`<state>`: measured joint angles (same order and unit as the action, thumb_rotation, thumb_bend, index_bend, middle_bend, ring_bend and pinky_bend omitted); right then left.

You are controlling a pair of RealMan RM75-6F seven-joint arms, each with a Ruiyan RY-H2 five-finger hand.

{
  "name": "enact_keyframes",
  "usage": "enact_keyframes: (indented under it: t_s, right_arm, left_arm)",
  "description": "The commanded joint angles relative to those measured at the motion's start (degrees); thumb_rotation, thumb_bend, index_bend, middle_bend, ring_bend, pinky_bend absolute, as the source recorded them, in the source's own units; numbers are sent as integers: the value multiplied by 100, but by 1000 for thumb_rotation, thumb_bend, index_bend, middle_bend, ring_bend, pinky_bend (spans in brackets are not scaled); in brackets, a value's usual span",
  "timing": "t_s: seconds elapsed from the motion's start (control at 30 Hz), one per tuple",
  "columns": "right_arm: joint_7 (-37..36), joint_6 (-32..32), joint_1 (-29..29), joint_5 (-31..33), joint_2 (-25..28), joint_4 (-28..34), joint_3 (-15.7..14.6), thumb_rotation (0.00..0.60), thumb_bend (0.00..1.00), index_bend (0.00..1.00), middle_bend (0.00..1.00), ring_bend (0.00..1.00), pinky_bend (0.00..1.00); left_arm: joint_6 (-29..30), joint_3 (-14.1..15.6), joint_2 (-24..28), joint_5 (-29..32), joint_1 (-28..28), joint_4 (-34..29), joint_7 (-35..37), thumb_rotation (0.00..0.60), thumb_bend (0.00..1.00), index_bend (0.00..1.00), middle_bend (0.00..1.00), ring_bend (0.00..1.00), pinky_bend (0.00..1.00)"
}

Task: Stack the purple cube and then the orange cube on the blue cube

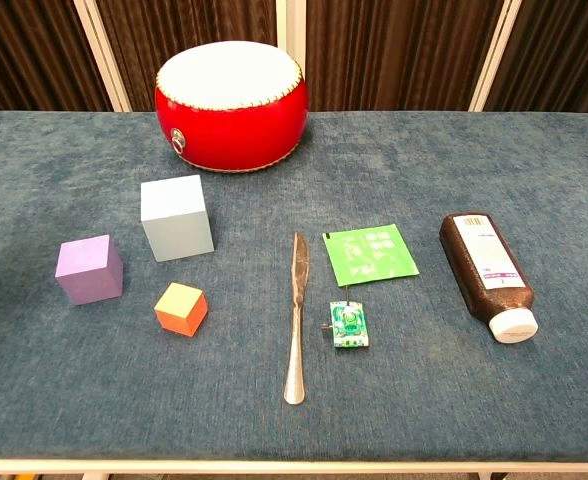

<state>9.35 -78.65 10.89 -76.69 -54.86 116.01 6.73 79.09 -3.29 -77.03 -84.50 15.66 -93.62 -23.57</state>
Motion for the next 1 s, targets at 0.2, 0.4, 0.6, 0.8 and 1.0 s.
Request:
enact_keyframes:
  t_s: [0.2,0.4,0.6,0.8,1.0]
  right_arm:
    - [-7,6,-14,-49,7,-4,-30,600,220,0,0,0,0]
    - [-41,24,0,-29,14,-11,-9,600,219,0,0,0,0]
    - [-40,48,4,-17,19,-4,-16,600,220,0,0,0,0]
    - [-116,-25,-38,-155,44,12,-39,600,219,0,0,0,0]
    - [-178,-21,-48,-181,69,4,-45,600,220,0,0,0,0]
  left_arm:
    - [15,-1,-9,33,-23,16,52,600,96,187,217,185,276]
    - [15,5,47,73,-46,-92,37,600,96,187,217,185,276]
    - [-173,132,102,156,-59,-343,29,600,96,187,217,185,276]
    - [-457,242,-66,290,-17,-519,78,600,96,187,217,185,276]
    - [-368,73,-560,420,17,-354,10,600,96,187,224,185,276]
